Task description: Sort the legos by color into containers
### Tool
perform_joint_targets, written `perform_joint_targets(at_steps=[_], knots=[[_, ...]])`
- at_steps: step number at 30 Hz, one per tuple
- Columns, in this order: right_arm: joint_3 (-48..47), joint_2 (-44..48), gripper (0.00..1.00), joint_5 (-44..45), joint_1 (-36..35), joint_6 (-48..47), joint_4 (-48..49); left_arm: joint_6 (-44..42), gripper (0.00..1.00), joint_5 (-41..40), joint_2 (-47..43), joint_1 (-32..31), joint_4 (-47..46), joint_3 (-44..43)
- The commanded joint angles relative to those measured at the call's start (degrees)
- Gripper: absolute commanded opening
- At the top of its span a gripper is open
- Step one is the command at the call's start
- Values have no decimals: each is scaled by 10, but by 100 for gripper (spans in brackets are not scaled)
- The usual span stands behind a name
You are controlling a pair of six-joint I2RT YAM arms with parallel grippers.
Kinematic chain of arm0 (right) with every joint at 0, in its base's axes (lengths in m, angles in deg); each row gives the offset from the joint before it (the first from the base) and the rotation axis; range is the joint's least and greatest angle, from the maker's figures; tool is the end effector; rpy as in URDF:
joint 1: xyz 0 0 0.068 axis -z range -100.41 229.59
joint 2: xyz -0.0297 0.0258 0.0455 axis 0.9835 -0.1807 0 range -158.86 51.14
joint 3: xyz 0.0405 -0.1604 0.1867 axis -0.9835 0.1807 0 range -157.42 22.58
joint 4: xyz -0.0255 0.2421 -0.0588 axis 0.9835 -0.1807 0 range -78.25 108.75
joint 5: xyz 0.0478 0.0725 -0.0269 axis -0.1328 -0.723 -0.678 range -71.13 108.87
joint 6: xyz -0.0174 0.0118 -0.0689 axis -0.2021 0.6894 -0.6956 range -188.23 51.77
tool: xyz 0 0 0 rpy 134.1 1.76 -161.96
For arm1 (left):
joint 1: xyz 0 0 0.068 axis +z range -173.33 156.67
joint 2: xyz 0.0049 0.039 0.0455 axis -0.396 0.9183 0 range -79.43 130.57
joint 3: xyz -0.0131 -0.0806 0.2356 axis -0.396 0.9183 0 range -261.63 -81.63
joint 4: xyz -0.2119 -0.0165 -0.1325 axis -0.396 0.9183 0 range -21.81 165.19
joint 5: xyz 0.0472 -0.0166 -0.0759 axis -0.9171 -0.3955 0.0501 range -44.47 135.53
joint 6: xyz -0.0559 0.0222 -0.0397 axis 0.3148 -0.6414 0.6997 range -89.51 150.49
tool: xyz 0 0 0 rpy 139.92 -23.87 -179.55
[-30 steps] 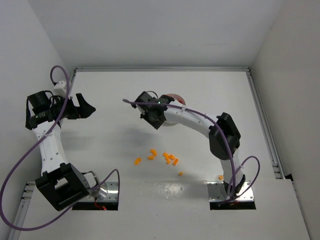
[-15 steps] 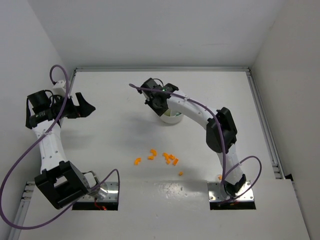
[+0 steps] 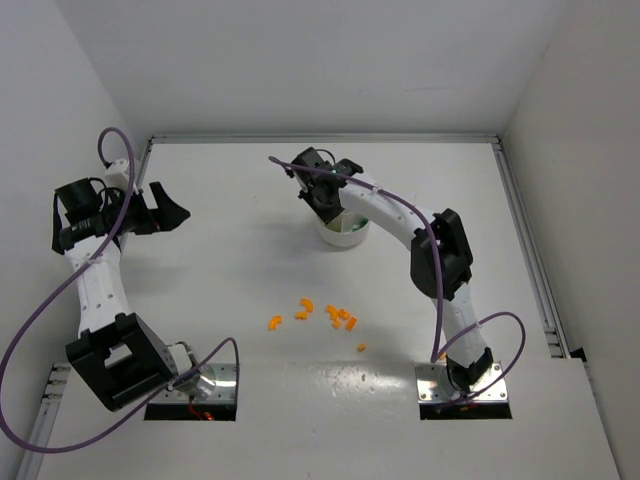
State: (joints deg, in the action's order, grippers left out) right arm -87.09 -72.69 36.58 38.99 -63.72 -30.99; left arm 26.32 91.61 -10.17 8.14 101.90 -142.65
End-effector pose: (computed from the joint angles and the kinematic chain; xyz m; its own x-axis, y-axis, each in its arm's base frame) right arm 0.3549 0.2802 0.1964 -0.7205 -0.5189 -0.4600 -0.4631 0.8538 -0.2378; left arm 0.2445 0.0991 0.2866 -0.5617 -0.2848 -0.7768 0.1360 0.8943 -0.4262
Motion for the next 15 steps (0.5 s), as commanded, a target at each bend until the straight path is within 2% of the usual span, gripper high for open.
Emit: perform_joint_targets(at_steps=[1, 10, 15], knots=[[-25, 9, 26, -8, 3, -3, 5, 4, 99, 12, 0, -3, -17, -21], [-14, 34, 49, -26, 3, -3, 0, 4, 99, 7, 0, -14, -17, -21], [-9, 71, 52, -20, 3, -13, 0, -10, 99, -14, -23, -48, -17, -14]])
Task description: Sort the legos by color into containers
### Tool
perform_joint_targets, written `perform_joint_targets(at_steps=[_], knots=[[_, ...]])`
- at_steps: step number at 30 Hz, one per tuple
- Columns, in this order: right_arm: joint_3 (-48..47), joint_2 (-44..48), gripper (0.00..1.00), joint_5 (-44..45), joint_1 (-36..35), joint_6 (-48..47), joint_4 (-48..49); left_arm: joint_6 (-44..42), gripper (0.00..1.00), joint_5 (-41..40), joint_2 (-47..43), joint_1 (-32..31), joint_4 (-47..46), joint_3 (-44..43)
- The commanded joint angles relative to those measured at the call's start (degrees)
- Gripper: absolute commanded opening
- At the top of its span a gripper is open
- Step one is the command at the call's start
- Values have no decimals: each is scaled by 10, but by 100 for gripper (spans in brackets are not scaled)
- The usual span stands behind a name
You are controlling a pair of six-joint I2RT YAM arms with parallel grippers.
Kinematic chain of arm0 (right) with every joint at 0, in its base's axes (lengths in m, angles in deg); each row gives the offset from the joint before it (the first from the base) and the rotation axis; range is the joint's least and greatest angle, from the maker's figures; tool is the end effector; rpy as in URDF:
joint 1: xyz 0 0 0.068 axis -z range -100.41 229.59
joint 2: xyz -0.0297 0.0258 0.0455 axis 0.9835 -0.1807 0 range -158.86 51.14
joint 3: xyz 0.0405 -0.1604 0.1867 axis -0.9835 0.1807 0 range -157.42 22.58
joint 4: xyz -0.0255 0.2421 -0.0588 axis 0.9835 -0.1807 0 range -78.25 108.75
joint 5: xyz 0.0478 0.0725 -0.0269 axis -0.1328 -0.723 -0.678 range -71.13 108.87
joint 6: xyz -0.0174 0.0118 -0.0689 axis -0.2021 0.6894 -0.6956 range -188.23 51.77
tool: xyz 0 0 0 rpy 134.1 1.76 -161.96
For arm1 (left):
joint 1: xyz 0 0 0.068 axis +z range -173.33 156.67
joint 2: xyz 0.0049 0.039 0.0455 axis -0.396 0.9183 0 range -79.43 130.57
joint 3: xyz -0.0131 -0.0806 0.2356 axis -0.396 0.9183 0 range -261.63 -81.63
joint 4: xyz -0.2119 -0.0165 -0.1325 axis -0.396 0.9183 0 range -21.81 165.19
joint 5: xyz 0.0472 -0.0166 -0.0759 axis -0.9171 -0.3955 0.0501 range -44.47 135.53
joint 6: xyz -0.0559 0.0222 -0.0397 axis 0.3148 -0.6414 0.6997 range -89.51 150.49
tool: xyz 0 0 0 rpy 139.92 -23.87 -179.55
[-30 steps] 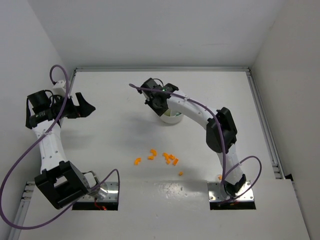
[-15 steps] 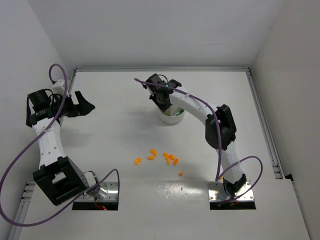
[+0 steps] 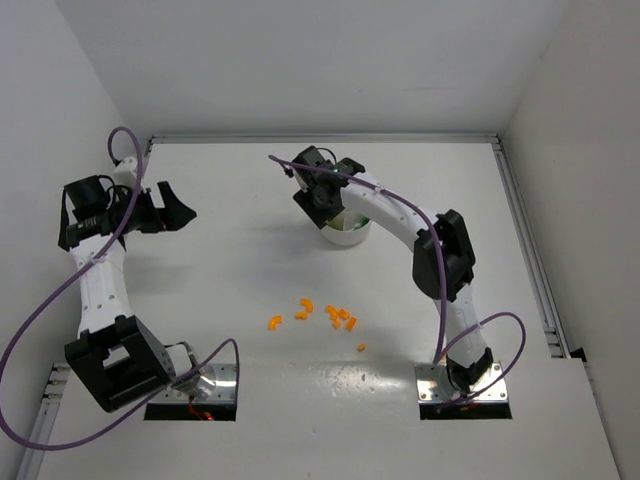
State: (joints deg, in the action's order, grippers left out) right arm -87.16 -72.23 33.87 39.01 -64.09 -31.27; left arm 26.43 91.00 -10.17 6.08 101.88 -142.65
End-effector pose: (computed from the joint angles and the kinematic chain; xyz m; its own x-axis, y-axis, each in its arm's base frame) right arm 0.3526 0.2817 0.1992 -0.7179 -0.5230 -0.4594 -0.4905 0.8483 -0.1993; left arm 0.2480 0.0908 0.2863 -0.5722 -0.2657 -0.7758 0.1585 0.8924 -0.4226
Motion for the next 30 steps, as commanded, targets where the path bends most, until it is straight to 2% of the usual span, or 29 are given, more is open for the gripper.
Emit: perform_joint_targets(at_steps=[1, 5, 9, 12, 14, 15, 17, 18, 20, 21, 24, 25, 27, 28, 30], knots=[[1, 78, 54, 14, 3, -10, 10, -11, 99, -16, -31, -39, -17, -5], [80, 146, 64, 36, 30, -25, 39, -31, 99, -67, -70, -118, -17, 28], [224, 236, 66, 0, 94, -63, 67, -31, 99, -110, -102, -195, -17, 73], [306, 273, 61, -13, 137, -71, 73, -42, 99, -93, -119, -273, -9, 99], [338, 302, 58, -31, 194, -77, 73, -56, 99, -49, -127, -318, -9, 121], [354, 311, 58, -52, 213, -77, 73, -63, 99, -33, -127, -369, -15, 127], [355, 321, 58, -77, 268, -70, 57, -33, 99, 0, -122, -418, -62, 156], [355, 321, 58, -98, 301, -70, 41, 12, 97, 21, -117, -439, -136, 172], [348, 314, 58, -124, 332, -56, 26, 66, 90, 58, -101, -464, -208, 210], [348, 305, 58, -134, 346, -56, 13, 89, 89, 58, -91, -513, -257, 215], [354, 298, 57, -181, 404, -44, -1, 110, 80, -2, -60, -611, -345, 221], [354, 298, 57, -190, 427, -39, -1, 110, 80, -28, -48, -672, -372, 213], [347, 298, 57, -226, 450, -33, -8, 119, 79, -64, 1, -731, -448, 200], [339, 298, 57, -246, 472, -27, -13, 119, 79, -91, 23, -782, -471, 181], [329, 298, 57, -266, 492, -22, -13, 125, 73, -118, 89, -824, -526, 165]])
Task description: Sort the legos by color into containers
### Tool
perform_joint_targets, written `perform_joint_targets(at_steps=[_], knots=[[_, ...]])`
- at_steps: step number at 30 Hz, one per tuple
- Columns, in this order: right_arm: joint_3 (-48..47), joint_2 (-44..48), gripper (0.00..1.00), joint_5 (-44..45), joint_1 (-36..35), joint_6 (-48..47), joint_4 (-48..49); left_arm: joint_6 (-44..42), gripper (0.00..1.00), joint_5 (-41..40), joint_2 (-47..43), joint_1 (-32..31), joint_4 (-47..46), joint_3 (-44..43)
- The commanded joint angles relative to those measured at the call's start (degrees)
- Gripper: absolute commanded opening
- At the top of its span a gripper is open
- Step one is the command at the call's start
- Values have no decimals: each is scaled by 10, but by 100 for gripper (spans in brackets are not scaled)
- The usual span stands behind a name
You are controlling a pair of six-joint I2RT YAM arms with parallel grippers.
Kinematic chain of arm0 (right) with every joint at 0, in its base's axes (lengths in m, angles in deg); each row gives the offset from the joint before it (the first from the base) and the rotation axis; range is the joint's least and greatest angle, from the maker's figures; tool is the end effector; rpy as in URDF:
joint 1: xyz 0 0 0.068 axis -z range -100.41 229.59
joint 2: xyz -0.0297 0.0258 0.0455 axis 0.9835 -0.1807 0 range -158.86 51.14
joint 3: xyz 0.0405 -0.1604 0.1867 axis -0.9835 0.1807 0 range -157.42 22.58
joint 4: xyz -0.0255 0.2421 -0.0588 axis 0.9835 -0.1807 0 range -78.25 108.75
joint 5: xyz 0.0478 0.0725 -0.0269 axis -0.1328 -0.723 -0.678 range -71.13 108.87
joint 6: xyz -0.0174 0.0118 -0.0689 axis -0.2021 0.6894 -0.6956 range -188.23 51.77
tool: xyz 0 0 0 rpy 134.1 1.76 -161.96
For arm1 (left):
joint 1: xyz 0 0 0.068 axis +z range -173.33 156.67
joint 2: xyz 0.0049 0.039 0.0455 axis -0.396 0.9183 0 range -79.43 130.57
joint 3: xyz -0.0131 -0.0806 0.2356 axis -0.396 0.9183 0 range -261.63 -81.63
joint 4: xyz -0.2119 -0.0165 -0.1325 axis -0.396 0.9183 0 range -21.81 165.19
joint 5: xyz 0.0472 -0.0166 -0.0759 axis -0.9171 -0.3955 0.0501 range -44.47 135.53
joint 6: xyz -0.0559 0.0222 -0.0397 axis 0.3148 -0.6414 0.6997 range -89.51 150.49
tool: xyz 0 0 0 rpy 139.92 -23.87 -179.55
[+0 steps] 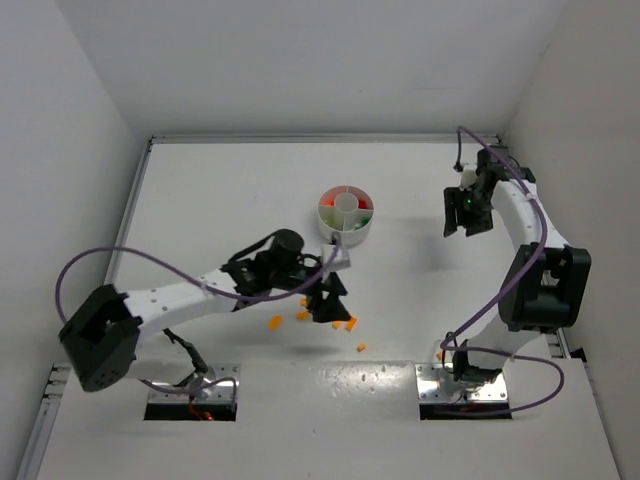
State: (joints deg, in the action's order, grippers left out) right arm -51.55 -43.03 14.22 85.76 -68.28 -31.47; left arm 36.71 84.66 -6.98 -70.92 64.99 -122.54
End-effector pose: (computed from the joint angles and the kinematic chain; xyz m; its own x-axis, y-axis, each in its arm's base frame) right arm 0.3208 -0.0299 0.2036 -0.9359 0.1003 -0.3378 0.0791 0.9940 0.0760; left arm 0.1634 -0.2349 0.2142 -0.4210 0.3361 -0.8425 0.9071 0.1504 -0.3932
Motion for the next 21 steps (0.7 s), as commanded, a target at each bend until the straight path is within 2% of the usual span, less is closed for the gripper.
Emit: perform_joint_targets(at_steps=[1, 3, 4, 6, 10, 13, 19, 21], knots=[[-32, 6, 57, -81, 32, 20, -16, 40, 71, -66, 80, -86, -215, -44], [-45, -1, 57, -111, 53, 20, -16, 56, 64, -91, 130, -115, -252, -86], [-52, -1, 57, -125, 53, 20, -22, 56, 61, -91, 188, -141, -252, -110], [-60, -1, 57, -125, 71, 26, -23, 70, 57, -113, 243, -163, -257, -174], [-78, -1, 57, -146, 99, 57, -16, 120, 56, -168, 346, -199, -307, -239], [-83, -14, 57, -166, 116, 70, -16, 130, 56, -194, 371, -206, -334, -239], [-126, -43, 57, -187, 132, 87, -23, 129, 47, -243, 413, -233, -341, -239], [-136, -58, 57, -187, 138, 87, -23, 129, 47, -259, 423, -251, -349, -239]])
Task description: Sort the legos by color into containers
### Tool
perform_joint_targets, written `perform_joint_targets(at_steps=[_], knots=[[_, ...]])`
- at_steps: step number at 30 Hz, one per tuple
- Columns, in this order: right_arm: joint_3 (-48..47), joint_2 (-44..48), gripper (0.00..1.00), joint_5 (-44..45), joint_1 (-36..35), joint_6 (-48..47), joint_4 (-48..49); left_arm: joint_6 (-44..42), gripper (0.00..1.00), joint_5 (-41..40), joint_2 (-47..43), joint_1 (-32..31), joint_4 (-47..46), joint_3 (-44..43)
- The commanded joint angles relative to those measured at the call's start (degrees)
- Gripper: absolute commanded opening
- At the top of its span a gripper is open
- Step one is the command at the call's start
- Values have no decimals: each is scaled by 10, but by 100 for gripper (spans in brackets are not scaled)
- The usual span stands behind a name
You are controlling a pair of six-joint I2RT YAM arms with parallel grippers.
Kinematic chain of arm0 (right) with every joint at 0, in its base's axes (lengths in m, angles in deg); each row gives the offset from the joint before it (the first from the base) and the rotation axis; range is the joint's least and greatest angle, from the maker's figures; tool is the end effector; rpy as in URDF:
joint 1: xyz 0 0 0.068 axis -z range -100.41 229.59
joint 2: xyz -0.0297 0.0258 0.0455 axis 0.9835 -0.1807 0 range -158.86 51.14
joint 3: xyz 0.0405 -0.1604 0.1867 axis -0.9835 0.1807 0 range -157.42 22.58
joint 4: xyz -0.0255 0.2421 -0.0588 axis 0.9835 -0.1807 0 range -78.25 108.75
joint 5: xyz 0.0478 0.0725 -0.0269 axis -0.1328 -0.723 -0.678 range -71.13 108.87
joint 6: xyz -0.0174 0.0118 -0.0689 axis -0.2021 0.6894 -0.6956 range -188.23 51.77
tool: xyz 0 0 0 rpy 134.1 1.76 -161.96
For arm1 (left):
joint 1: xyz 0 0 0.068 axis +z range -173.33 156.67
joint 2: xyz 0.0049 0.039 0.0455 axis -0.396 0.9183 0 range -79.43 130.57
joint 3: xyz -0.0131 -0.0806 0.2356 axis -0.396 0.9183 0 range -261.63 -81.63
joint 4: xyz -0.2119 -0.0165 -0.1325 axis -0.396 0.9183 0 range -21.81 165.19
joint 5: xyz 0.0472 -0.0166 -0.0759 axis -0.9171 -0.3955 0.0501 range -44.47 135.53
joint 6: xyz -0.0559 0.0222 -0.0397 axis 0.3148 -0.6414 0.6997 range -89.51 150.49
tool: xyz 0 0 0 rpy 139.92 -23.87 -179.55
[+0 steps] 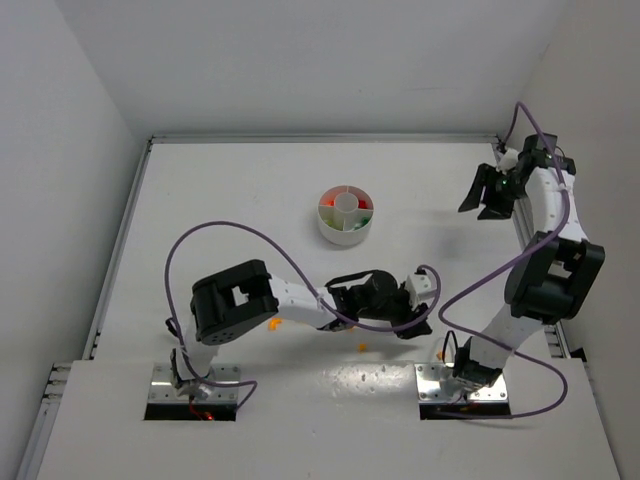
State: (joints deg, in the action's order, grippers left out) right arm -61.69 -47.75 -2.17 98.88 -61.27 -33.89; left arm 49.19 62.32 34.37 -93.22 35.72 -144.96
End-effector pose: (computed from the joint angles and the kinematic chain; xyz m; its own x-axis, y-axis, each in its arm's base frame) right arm 0.3355 -0.0948 0.2301 -0.8426 0.4148 -0.3435 0.2816 0.8830 0.3755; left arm 0.1336 -0.4155 0.1506 -0.4192 0.2519 -0.8722 0.9069 0.1605 -0.3895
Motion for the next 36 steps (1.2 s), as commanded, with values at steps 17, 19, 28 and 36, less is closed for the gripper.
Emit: perform_joint_targets(at_steps=[17, 19, 28, 36], knots=[[-49, -27, 57, -76, 29, 45, 12, 32, 29, -92, 84, -85, -105, -38], [-49, -22, 57, -76, 29, 45, 12, 27, 29, -87, 84, -85, -105, -38], [-49, -22, 57, -92, 34, 55, 18, 27, 29, -100, 102, -109, -105, -55], [-49, -22, 57, -103, 39, 55, 18, 3, 32, -125, 121, -120, -83, -80]])
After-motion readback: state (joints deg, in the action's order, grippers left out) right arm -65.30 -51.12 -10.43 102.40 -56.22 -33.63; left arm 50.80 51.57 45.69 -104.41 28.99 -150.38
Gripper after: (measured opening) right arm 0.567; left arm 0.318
